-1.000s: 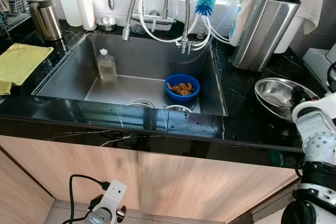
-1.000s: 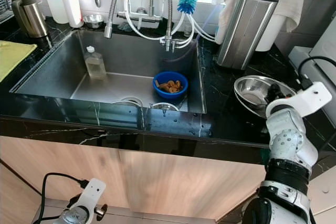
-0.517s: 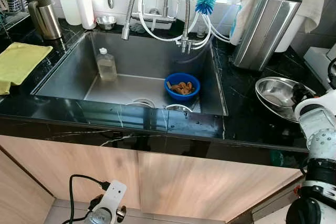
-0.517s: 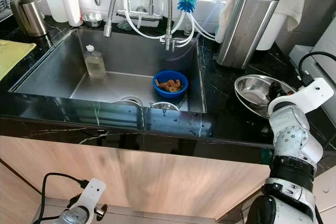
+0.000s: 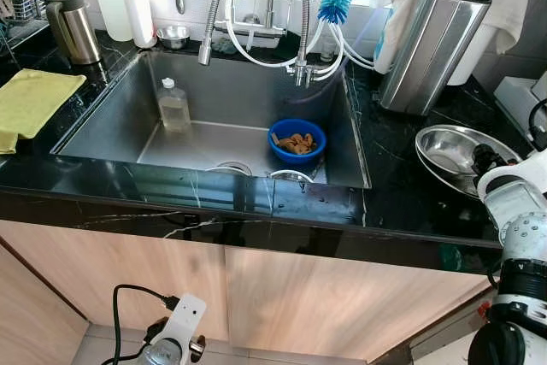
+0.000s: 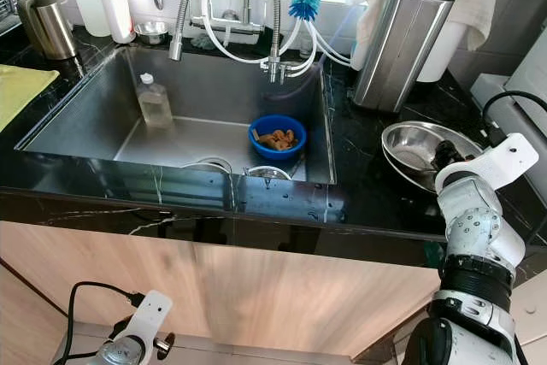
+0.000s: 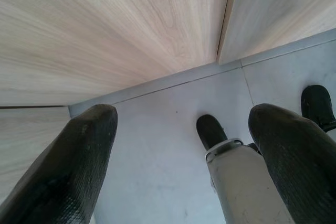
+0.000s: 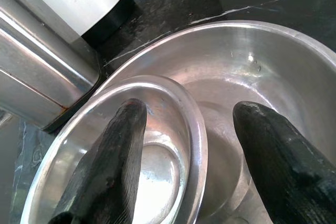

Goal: Kitchen organization

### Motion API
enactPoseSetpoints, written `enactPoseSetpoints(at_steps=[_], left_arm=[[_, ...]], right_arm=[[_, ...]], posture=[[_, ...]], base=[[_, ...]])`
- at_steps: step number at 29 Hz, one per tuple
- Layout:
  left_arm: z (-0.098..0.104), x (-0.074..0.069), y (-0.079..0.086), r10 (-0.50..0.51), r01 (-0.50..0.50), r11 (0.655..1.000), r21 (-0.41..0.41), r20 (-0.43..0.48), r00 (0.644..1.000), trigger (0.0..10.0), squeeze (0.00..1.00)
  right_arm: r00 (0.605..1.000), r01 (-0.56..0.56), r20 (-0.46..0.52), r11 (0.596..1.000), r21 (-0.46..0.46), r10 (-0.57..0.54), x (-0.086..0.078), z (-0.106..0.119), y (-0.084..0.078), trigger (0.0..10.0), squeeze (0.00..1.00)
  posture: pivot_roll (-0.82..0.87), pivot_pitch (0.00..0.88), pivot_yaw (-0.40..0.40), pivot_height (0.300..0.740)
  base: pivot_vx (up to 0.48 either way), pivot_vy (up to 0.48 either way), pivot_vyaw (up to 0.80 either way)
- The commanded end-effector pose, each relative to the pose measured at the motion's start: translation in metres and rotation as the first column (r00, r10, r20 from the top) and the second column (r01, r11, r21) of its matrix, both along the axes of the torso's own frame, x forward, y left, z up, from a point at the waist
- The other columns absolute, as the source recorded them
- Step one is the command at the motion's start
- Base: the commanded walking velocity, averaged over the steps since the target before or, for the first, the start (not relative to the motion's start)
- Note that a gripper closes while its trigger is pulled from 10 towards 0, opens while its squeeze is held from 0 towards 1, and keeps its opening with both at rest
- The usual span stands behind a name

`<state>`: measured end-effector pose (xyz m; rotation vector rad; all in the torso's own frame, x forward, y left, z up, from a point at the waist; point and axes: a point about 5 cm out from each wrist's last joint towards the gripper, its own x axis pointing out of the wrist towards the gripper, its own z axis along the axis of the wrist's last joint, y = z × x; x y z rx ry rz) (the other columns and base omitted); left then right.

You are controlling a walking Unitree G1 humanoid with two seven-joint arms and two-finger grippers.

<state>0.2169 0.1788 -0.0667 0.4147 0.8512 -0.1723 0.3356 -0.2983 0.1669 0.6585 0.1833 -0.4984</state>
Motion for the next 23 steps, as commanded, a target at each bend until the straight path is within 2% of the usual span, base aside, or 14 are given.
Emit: enactPoseSetpoints(at_steps=[1, 23], left_arm=[[-0.003, -0.004, -0.001, -0.015, 0.016, 1.000, 0.007, -0.029, 0.999, 10.0, 0.00], [-0.002, -0.002, -0.002, -0.020, 0.020, 1.000, 0.013, -0.026, 0.999, 10.0, 0.00]], right_arm=[[1.000, -0.008, -0.012, 1.000, -0.003, 0.008, 0.002, 0.001, -0.001, 10.0, 0.00], [0.999, -0.037, -0.001, 0.999, 0.036, 0.037, 0.014, 0.005, 0.004, 10.0, 0.00]], posture=[[0.12, 0.020, -0.118, 0.740], [0.12, 0.031, -0.122, 0.740]], base=[[0.000, 0.000, 0.00], [0.000, 0.000, 0.00]])
